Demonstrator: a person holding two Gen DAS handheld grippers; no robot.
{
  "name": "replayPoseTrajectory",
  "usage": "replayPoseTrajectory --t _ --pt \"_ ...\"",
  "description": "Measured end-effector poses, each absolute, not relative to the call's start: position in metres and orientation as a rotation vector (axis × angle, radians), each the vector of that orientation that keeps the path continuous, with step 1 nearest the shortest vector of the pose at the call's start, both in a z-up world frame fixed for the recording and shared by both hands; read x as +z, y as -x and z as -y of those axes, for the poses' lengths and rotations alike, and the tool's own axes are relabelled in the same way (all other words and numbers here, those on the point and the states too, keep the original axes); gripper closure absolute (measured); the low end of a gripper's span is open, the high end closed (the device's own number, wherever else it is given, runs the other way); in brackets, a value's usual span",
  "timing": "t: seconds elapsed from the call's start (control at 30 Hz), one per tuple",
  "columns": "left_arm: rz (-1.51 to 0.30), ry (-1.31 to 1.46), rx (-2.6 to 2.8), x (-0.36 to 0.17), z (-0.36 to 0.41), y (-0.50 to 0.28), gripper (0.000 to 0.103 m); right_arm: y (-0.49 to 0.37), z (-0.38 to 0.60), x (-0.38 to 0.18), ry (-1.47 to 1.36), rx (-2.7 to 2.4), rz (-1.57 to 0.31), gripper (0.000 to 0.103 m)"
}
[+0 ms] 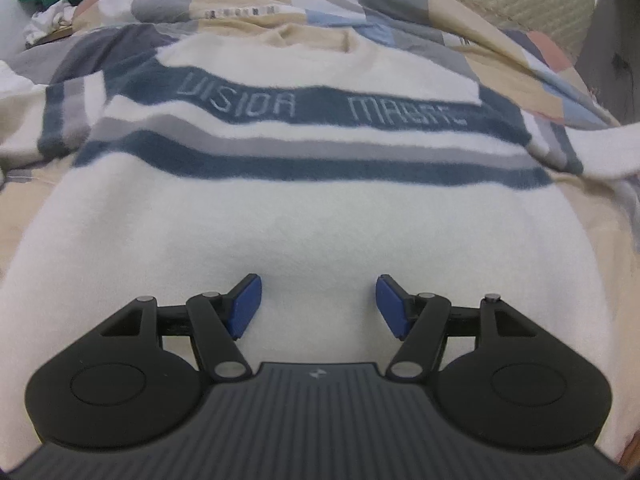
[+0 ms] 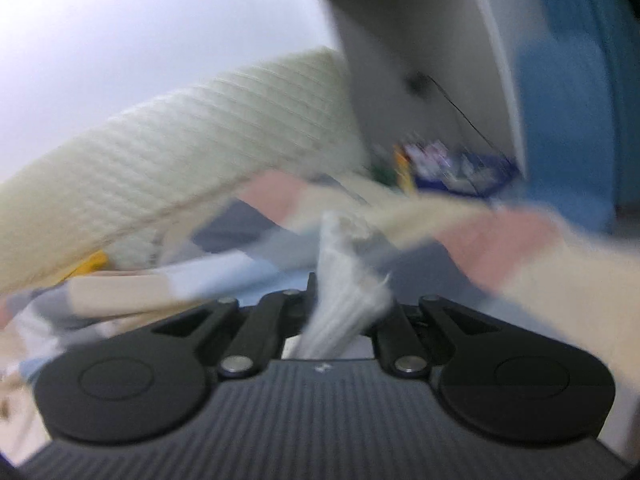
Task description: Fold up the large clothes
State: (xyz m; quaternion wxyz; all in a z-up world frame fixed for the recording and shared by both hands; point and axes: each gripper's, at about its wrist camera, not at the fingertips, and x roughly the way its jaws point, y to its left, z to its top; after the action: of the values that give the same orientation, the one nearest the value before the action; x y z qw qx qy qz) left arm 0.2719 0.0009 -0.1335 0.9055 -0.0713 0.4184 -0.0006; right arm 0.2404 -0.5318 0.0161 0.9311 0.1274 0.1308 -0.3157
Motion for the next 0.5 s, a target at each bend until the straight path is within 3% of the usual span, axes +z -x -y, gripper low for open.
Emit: replayPoseTrajectory --t 0.3,0.5 --pt "-0.730 0.292 0.051 -0.088 -0.052 -0.254 0.034 -0.259 0.374 0.126 0.012 -0.373 -0.212 0.094" --pt "-0.678 0.393 0.036 -0.066 -0.090 -0.237 0.034 -0.252 0.252 0.140 0.176 -0.194 -0.208 0.094"
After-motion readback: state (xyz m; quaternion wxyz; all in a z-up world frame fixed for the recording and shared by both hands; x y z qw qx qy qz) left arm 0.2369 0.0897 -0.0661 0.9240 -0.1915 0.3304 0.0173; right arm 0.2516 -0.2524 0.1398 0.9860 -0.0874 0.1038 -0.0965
